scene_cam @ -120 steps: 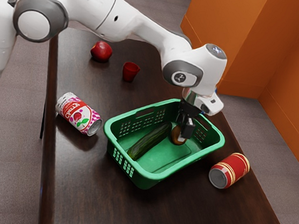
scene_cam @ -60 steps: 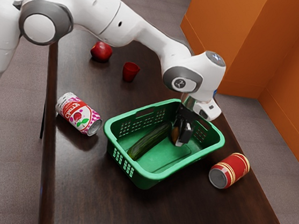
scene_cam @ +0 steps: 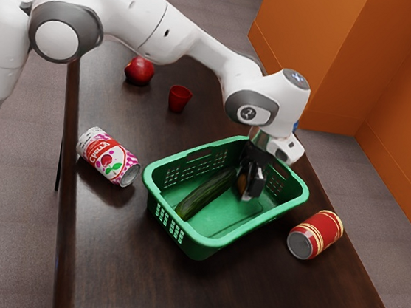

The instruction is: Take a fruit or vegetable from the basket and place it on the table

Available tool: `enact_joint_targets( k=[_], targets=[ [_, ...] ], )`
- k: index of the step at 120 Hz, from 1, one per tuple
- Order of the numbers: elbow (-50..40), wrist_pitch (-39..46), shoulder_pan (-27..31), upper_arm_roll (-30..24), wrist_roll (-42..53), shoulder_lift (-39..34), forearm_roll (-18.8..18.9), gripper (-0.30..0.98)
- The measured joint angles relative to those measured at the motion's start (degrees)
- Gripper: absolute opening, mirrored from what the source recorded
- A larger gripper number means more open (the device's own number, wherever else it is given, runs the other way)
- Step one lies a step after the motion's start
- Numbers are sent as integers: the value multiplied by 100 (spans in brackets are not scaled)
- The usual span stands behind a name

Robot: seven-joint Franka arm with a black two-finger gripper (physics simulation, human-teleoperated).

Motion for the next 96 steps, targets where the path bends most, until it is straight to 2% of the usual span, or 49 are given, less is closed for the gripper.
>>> enact_joint_targets(
  k=[13,31,64,80,96],
  targets=[
    [150,-42,0,5,-109,-52,34,23],
    [532,-327,-15,44,-223,-362,60,25],
    [598,-1341,37,1047,-334,-1170,42,25],
    [562,-1835,114,1591,-353,-1227,27,25],
    [524,-2104,267,1771,-362,-1103,13,26]
  ],
)
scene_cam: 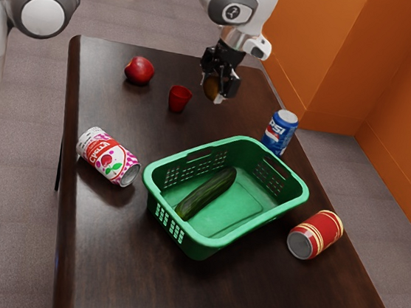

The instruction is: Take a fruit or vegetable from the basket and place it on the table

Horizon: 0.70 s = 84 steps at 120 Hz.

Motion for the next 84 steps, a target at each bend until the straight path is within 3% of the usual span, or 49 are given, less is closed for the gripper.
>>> enact_joint_targets(
  k=[6,18,29,84],
  targets=[
    [-3,-60,-41,15,-3,46,-4,26],
    [-28,-152,-173,26,-38,80,-36,46],
    [-35,-207,-194,36,-65,86,-73,55],
    [-27,-327,-102,86,-357,65,-174,68]
  ],
)
